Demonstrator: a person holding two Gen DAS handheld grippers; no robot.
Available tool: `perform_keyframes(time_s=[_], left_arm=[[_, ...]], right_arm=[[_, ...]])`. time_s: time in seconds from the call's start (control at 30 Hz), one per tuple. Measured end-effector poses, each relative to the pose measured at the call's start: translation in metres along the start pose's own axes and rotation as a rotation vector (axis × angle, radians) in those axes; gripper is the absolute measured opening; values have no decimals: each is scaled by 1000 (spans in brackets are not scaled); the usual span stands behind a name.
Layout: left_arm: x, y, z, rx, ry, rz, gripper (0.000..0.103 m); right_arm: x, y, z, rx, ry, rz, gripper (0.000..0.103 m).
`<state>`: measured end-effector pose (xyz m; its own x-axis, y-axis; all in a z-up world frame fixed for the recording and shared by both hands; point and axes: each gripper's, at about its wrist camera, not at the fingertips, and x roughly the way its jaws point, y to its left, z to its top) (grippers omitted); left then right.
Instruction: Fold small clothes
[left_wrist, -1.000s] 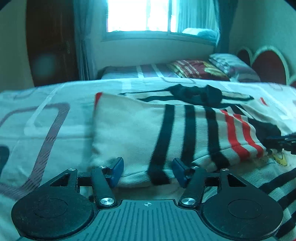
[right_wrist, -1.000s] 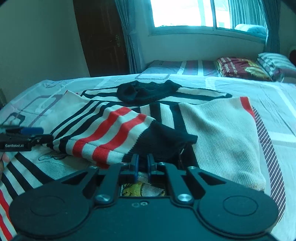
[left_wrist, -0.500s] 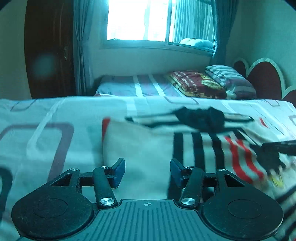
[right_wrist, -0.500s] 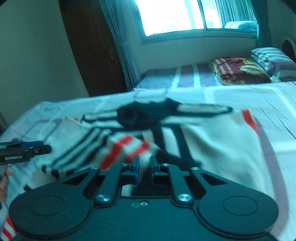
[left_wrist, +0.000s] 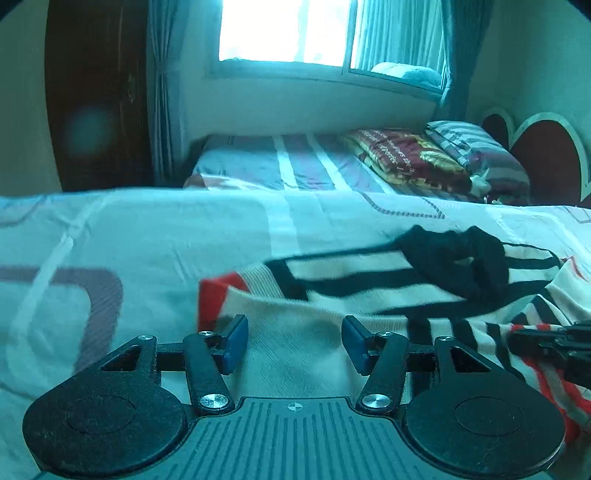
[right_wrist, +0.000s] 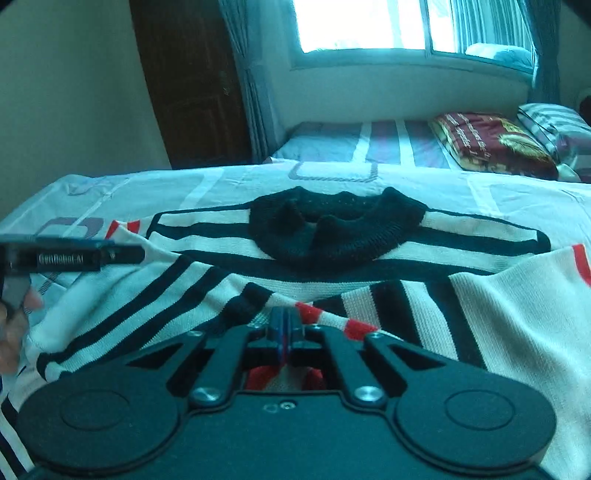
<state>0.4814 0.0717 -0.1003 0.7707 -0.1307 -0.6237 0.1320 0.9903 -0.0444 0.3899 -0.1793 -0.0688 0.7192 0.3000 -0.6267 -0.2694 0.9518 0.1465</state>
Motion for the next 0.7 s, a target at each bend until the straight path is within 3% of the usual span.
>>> perform_keyframes(time_s=[0.17, 0.3, 0.37, 0.4, 0.47, 0.63, 0.7], left_arm=[[25, 25, 11, -41, 31, -43, 62], [33, 16, 16, 34, 46, -7, 65], [29, 14, 19, 23, 50, 4, 65], [20, 9, 19, 39, 38, 25, 65], [-4, -4, 16, 69, -14, 5, 65], [-26, -57, -15, 105, -10, -52, 65], [-16, -70, -28, 94, 22, -9, 65]], right_arm=[[3, -4, -1, 22, -2, 23, 0], [6, -3, -1, 24, -5, 28, 0], [6, -6, 1, 33, 2, 34, 0], [2, -7, 3, 48, -1, 30, 0], [-15, -13, 2, 67, -60, -9, 19], [-11, -16, -7, 97, -35, 3, 15], [-8, -10, -10, 54, -44, -22, 14]])
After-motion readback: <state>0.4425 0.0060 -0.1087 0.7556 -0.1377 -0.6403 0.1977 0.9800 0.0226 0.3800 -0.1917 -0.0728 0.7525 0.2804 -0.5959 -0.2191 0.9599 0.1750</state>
